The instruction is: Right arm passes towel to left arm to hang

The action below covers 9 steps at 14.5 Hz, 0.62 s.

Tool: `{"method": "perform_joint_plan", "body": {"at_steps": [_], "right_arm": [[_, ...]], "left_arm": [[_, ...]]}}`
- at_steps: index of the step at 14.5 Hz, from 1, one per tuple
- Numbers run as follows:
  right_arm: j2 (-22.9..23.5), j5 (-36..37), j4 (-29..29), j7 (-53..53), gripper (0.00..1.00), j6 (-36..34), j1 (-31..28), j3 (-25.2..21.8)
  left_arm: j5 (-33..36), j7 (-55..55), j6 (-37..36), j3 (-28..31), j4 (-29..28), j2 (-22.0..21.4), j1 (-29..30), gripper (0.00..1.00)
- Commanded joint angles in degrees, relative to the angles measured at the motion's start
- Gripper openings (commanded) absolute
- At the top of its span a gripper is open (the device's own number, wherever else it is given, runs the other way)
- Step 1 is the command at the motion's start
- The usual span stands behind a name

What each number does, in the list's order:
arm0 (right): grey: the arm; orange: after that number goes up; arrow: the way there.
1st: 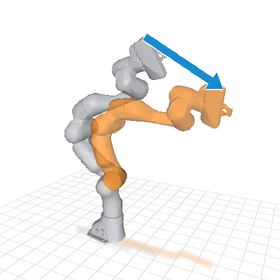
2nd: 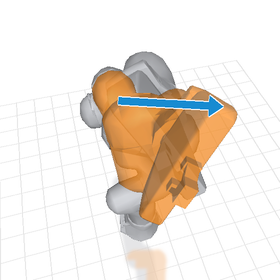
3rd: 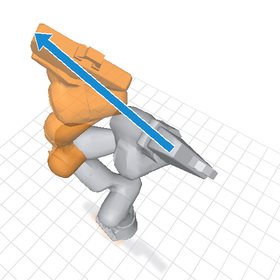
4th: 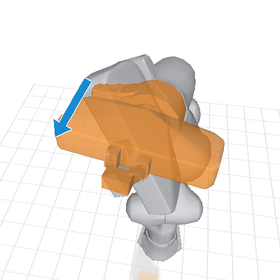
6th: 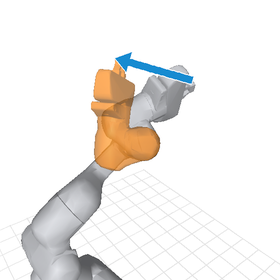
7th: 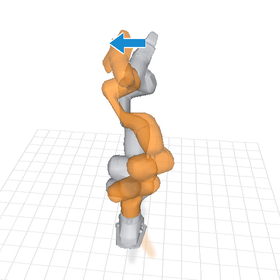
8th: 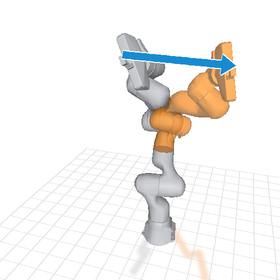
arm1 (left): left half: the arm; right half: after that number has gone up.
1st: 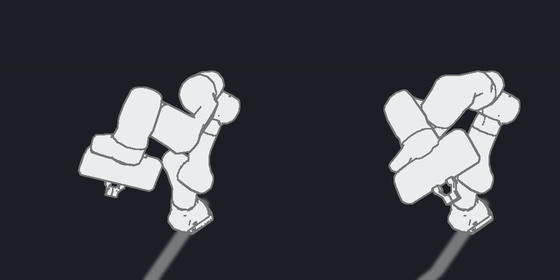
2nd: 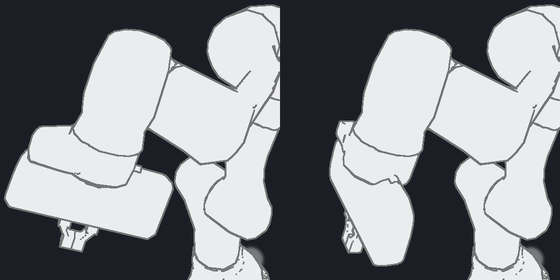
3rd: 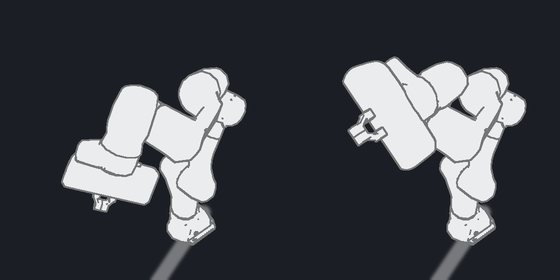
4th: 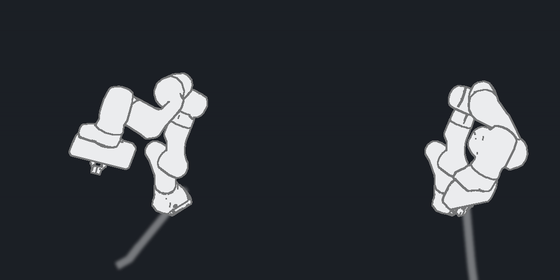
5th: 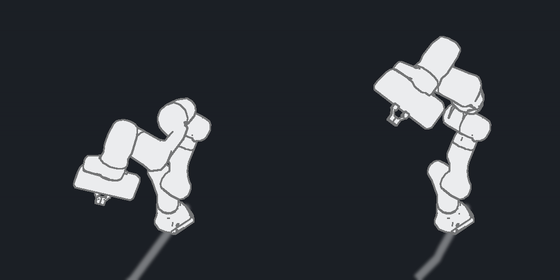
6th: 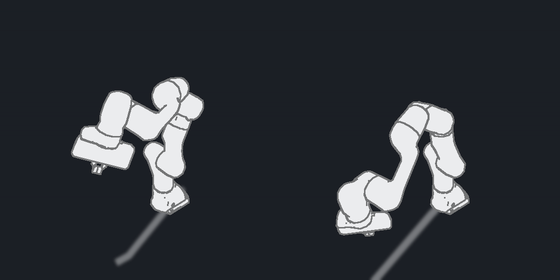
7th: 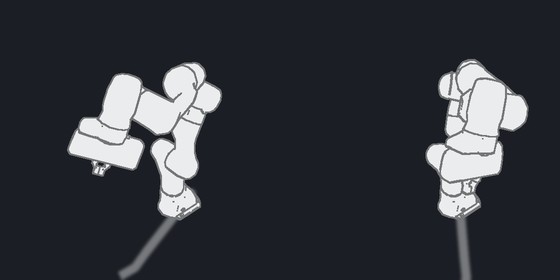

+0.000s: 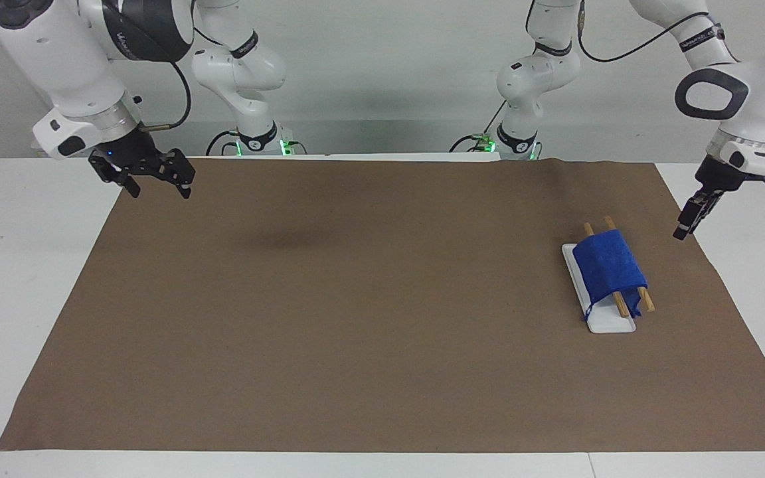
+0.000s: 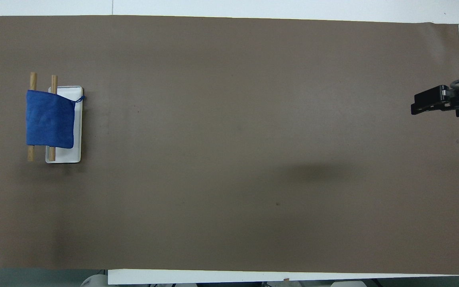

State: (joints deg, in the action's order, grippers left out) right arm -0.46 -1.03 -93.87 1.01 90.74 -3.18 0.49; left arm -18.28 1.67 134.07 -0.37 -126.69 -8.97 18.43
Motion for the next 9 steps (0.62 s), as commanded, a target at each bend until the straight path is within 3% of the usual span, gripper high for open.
{"method": "perform_joint_plan", "body": {"at_steps": [1,5,9], "right_arm": [[0.20,0.33,0.71,-0.05,1.00,-1.00,-0.07,-0.05],[0.20,0.24,0.71,0.13,1.00,-1.00,-0.34,-0.22],[-0.59,0.24,0.71,0.22,1.00,-0.48,-0.34,-0.84]], "left_arm": [[6.91,0.35,-4.23,-0.34,4.41,-0.18,0.30,1.00],[11.94,0.35,-23.55,-1.04,17.76,1.32,-0.41,1.00],[15.90,0.08,-38.75,-1.04,24.19,1.24,-8.21,1.00]]}}
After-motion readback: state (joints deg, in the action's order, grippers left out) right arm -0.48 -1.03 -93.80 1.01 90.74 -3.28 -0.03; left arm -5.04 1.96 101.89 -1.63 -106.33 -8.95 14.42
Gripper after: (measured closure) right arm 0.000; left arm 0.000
